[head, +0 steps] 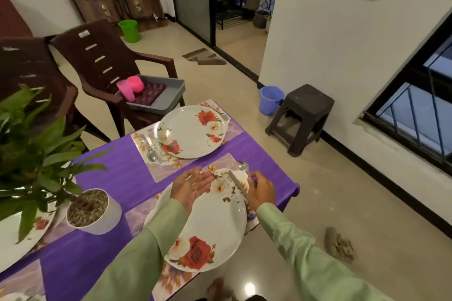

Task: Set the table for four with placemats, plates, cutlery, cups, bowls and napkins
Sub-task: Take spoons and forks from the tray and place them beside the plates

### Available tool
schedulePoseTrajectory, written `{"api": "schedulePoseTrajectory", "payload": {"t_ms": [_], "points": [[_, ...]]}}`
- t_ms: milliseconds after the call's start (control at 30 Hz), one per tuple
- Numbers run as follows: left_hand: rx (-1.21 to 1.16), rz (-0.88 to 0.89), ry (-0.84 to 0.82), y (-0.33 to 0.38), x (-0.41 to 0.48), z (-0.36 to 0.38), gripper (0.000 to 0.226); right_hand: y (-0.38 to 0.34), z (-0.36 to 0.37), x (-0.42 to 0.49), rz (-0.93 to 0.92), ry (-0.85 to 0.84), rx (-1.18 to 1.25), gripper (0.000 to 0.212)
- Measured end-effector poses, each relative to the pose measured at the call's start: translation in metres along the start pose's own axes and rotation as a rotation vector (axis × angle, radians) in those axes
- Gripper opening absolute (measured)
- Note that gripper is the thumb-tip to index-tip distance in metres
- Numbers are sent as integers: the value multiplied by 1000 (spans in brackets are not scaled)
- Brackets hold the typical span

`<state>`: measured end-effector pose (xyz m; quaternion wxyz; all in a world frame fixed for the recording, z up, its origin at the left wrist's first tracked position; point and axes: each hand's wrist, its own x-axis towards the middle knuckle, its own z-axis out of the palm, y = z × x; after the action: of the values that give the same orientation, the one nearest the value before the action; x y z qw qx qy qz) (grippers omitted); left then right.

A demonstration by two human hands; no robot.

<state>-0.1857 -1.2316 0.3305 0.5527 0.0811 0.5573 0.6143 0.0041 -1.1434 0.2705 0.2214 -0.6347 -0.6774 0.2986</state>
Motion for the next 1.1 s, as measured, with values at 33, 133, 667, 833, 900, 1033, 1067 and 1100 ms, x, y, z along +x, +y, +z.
{"api": "schedulePoseTrajectory", "payload": {"t_ms": [33,133,667,833,900,1033,1067,1100], "points": [[-3,-7,4,-1,2,1,18,5,3,5,21,-13,-20,16],[-4,-9,29,-5,8,3,24,21,14,21,67,-85,-83,20],[-73,4,368,-48,3,40,28,75,35,53,-176,-482,-431,33],[-89,29,378,-57,-2,46,28,70,31,64,-228,-503,-510,33],[-94,39,377,-55,-3,46,28,69,32,69,-235,-498,-518,31],[-97,57,374,-52,1,46,27,59,31,79,-222,-508,-502,37],[-108,57,371,-50,3,46,28,56,31,80,-227,-508,-503,37],[-122,58,365,-48,4,46,29,53,29,81,-227,-510,-507,36]]}}
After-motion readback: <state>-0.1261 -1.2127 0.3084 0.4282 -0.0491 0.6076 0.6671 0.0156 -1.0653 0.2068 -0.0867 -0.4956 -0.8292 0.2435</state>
